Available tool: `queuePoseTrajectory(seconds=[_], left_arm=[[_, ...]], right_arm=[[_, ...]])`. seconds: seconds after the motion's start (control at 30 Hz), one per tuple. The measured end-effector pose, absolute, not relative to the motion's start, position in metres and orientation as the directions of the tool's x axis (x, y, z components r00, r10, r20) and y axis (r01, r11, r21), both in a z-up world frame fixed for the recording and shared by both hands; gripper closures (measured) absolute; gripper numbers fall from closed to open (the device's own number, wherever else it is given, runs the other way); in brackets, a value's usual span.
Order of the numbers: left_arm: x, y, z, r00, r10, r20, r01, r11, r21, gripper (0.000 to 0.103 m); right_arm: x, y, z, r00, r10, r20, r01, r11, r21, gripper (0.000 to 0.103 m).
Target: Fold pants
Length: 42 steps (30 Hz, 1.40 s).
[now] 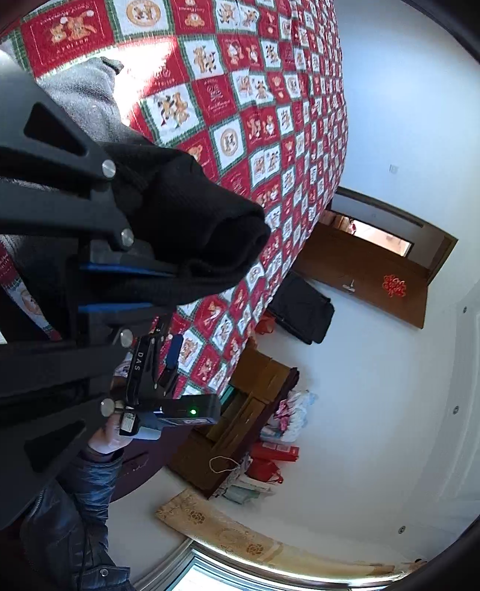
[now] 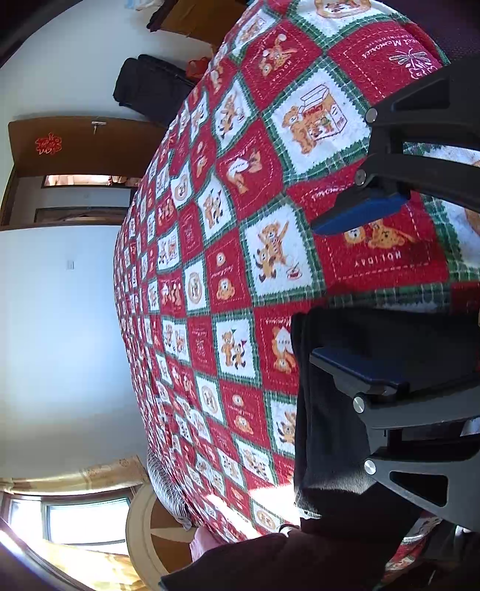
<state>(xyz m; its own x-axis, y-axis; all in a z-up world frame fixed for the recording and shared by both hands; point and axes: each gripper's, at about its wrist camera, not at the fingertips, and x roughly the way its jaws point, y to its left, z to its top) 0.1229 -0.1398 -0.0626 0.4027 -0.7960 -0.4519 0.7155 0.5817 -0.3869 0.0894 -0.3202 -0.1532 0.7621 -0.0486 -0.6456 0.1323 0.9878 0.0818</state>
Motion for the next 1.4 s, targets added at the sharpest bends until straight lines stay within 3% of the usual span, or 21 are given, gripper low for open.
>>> queuePoseTrajectory(seconds=[0.37,0.53,0.63,0.77,0.8,0.9,0.97,1.07,1.23,1.27,1.4], left_arm=[[0.132,-0.214,-0.109,0.291,-0.745,-0.600,0.732,0.577,-0.361,0.091],[0.125,-0.220,-0.119,0.293,-0.737,-0.609,0.739,0.579,-0.345,0.088],[0.118,-0.219,-0.116,0.296,-0.758,-0.581,0.751,0.560,-0.349,0.078],[0.105,-0.197,-0.100,0.374,-0.772,-0.513,0.763,0.571,-0.302,0.043],[0.103,-0.188,-0.098,0.402,-0.766,-0.502,0.753,0.588,-0.295,0.038],[0.101,-0.157,-0.095,0.520,-0.701,-0.488,0.692,0.681,-0.242,0.029],[0.100,-0.140,-0.099,0.634,-0.586,-0.505,0.611,0.780,-0.137,0.023],[0.100,-0.115,-0.113,0.728,-0.453,-0.515,0.497,0.866,-0.059,0.017],[0.122,-0.085,-0.141,0.717,-0.413,-0.561,0.399,0.904,-0.155,0.017],[0.124,-0.082,-0.145,0.712,-0.409,-0.571,0.386,0.907,-0.169,0.017],[0.127,-0.075,-0.153,0.707,-0.418,-0.571,0.362,0.907,-0.216,0.017]], right_arm=[[0.094,-0.335,-0.156,0.760,0.013,-0.649,0.138,0.974,0.181,0.038],[0.093,-0.342,-0.158,0.763,0.080,-0.641,0.122,0.957,0.265,0.038],[0.092,-0.344,-0.159,0.765,0.086,-0.638,0.125,0.952,0.279,0.038],[0.091,-0.342,-0.158,0.763,0.129,-0.634,0.098,0.945,0.311,0.038],[0.090,-0.340,-0.157,0.760,0.148,-0.632,0.085,0.942,0.323,0.038],[0.088,-0.327,-0.150,0.744,0.231,-0.627,0.017,0.932,0.362,0.037],[0.090,-0.313,-0.149,0.703,0.288,-0.651,-0.030,0.925,0.378,0.030],[0.095,-0.294,-0.155,0.638,0.290,-0.713,-0.032,0.935,0.352,0.028],[0.102,-0.290,-0.169,0.595,0.299,-0.746,0.005,0.927,0.376,0.029],[0.103,-0.289,-0.170,0.595,0.299,-0.746,0.007,0.926,0.377,0.030],[0.101,-0.282,-0.167,0.593,0.295,-0.749,-0.030,0.938,0.346,0.084]])
